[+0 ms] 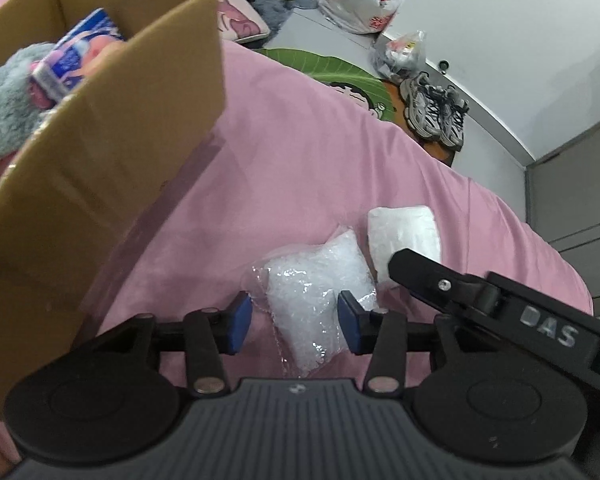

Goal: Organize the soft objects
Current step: 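Grasp the clear plastic bag with the left tool while the right tool grasps the white tissue, then carry the plastic bag and white tissue over the box with both tools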

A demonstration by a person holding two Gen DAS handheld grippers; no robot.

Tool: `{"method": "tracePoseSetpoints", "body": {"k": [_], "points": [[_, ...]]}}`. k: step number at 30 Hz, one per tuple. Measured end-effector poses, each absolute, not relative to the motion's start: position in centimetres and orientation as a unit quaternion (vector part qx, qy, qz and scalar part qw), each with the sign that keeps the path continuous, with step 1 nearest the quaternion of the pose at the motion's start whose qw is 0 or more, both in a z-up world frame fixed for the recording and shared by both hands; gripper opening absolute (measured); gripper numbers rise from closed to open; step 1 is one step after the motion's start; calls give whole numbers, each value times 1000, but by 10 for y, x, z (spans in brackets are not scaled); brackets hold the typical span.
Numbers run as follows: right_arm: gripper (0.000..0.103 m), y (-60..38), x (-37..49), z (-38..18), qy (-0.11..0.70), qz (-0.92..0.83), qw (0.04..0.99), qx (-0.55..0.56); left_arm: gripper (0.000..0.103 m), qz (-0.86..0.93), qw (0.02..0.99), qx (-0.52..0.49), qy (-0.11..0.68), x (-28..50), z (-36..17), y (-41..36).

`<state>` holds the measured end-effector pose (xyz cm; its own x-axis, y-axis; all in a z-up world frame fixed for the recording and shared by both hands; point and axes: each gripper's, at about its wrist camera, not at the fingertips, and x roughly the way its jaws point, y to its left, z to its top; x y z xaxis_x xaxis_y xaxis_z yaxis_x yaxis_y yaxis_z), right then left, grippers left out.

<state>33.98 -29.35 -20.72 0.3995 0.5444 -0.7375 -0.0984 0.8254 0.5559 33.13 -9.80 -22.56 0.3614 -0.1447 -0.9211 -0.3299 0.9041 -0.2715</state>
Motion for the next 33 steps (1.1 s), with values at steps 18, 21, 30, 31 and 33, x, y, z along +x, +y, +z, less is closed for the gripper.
{"method": "tracePoseSetpoints", "body": {"k": [18,21,30,31,33], "points": [[27,-321,296,-169,474,163,830,244,20,42,814,-196,546,300,-183,-102],[27,-318,288,-160,465,167,835,242,20,45,819,-196,538,292,-171,-99],[27,-314,270,-138,439,172,849,239,21,37,841,-182,508,273,-135,-92],[27,-312,268,-136,436,172,850,239,21,34,843,-181,505,269,-132,-91],[27,-311,262,-132,431,170,854,237,21,32,847,-178,500,264,-127,-89]]}}
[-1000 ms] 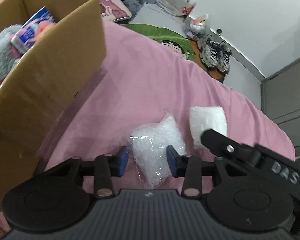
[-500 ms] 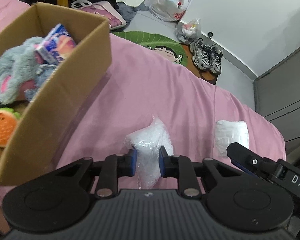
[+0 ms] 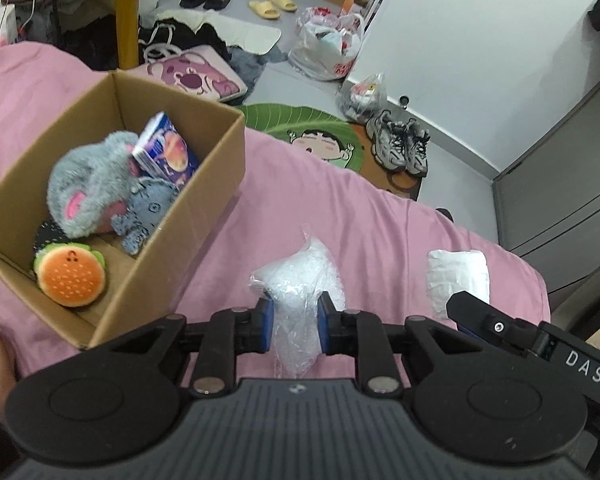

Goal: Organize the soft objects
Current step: 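Carry the plastic bag and white tissue over the box with both tools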

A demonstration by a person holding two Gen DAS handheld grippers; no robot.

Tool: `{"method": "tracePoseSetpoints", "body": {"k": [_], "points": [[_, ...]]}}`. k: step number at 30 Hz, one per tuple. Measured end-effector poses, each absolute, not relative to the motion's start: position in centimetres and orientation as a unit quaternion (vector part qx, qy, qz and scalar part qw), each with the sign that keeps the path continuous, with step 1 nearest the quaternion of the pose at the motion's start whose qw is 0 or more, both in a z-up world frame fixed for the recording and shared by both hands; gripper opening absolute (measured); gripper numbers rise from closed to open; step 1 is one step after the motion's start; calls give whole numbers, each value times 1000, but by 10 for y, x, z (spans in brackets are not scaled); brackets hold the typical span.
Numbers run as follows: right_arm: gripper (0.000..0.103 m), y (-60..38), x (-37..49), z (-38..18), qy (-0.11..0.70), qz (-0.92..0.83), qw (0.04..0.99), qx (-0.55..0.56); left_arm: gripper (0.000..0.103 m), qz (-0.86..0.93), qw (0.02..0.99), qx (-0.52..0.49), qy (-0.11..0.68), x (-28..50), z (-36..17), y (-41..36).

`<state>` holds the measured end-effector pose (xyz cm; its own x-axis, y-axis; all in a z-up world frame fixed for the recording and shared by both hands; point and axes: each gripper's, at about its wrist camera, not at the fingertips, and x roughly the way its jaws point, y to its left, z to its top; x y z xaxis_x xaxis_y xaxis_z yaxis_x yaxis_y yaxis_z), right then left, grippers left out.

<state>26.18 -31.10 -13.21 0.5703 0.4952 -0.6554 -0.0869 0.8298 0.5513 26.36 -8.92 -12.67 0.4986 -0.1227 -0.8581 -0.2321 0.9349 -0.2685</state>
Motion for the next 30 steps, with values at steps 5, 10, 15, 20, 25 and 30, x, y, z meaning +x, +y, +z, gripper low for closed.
{"method": "tracePoseSetpoints", "body": {"k": [5,10,15,20,25,30], "points": [[27,-304,253,-123,422,171,860,228,21,34,853,-170,492,253,-117,-81],[27,-291,245,-115,410,169,870,216,21,24,860,-164,483,241,-106,-69],[27,-276,241,-106,400,173,877,204,21,21,868,-159,470,233,-96,-54],[27,-262,238,-101,392,172,881,200,21,16,870,-160,466,229,-90,-37],[27,-246,236,-97,388,171,884,197,21,11,875,-153,460,226,-86,-21],[27,-229,234,-96,385,176,885,193,21,5,877,-152,455,225,-83,-2]]}}
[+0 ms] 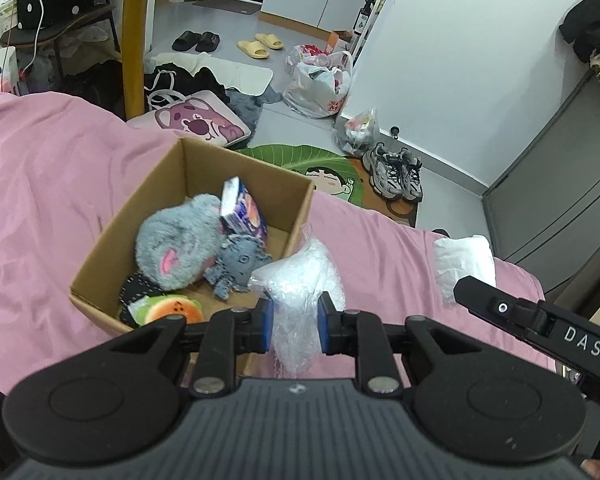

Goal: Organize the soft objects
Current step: 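Carry the plastic bag and white tissue over the box with both tools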

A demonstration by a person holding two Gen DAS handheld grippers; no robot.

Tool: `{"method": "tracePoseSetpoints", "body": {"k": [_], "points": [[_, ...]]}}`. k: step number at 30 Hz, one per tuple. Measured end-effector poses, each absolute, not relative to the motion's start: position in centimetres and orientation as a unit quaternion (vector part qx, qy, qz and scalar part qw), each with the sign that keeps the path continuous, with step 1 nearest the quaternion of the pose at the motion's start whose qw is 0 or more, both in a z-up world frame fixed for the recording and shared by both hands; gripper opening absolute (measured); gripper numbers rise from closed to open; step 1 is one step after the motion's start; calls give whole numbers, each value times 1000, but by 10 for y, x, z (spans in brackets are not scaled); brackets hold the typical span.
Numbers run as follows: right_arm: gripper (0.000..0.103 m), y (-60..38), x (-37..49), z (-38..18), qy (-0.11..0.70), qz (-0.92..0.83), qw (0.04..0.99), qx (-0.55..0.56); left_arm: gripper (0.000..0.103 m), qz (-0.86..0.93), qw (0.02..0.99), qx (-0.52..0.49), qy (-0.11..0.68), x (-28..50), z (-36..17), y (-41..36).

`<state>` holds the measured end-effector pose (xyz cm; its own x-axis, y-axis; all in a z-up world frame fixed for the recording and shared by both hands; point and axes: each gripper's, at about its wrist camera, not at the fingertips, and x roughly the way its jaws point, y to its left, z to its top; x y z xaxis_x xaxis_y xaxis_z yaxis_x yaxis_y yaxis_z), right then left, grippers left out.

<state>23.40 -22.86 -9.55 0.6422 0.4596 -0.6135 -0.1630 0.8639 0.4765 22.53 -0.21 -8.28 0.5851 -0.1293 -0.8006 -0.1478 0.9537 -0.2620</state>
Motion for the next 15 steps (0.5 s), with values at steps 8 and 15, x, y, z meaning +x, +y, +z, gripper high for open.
{"method": "tracePoseSetpoints", "body": {"k": [8,15], "points": [[27,-197,233,-96,393,186,883,178,21,10,875,-168,455,227,-89,33],[27,-173,237,-93,395,190,883,165,21,12,870,-186,456,226,-101,59]]}}
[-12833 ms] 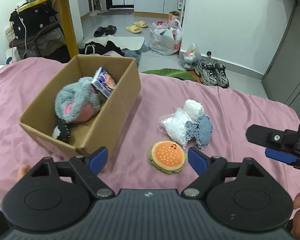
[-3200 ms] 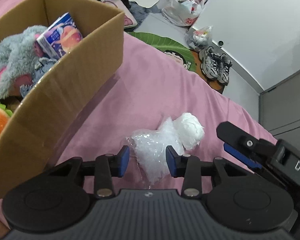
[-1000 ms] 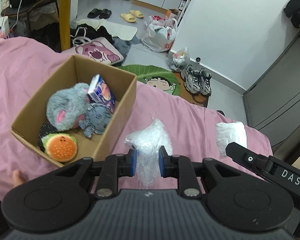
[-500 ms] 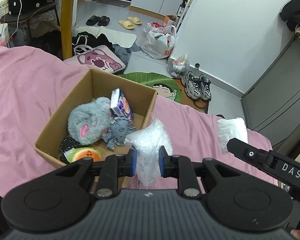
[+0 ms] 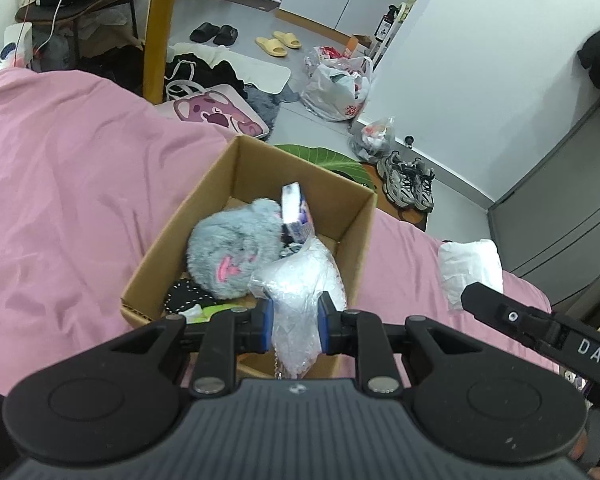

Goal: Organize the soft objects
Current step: 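Carry the plastic bag and white tissue over the box with both tools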

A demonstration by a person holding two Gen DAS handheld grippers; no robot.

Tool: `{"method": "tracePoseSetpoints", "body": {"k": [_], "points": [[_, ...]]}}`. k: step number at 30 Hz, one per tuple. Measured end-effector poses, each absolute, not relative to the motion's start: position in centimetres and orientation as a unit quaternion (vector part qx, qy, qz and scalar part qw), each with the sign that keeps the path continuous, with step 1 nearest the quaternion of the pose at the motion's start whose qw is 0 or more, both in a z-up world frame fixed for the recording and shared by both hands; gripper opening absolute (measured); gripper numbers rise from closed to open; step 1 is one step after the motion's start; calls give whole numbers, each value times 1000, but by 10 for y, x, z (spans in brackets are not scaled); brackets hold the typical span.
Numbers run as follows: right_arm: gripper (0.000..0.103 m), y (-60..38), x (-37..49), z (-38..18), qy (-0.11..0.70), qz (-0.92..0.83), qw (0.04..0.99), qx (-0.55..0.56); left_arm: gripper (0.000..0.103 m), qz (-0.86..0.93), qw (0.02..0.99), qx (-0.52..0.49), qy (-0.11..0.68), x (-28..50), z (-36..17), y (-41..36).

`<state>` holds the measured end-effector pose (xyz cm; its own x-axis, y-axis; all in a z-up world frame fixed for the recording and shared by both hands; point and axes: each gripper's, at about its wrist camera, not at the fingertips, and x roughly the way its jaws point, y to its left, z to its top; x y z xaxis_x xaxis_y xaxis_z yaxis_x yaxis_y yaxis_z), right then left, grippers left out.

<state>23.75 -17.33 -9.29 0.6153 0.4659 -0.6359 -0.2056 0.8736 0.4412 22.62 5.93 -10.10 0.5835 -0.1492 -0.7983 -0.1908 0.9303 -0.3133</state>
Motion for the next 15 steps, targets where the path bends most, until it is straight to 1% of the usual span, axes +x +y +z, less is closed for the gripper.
{"method": "tracePoseSetpoints", "body": {"k": [10,13,15], "points": [[27,-143,244,-96,409,198,879,145,21,-4,857,-195,477,233,-120,74],[27,-136,246,-99,414,199,876,144,23,-8,849,-203,487,236,-124,77],[27,-132,247,-100,417,201,875,142,26,-1,841,-208,499,240,-128,79]]}}
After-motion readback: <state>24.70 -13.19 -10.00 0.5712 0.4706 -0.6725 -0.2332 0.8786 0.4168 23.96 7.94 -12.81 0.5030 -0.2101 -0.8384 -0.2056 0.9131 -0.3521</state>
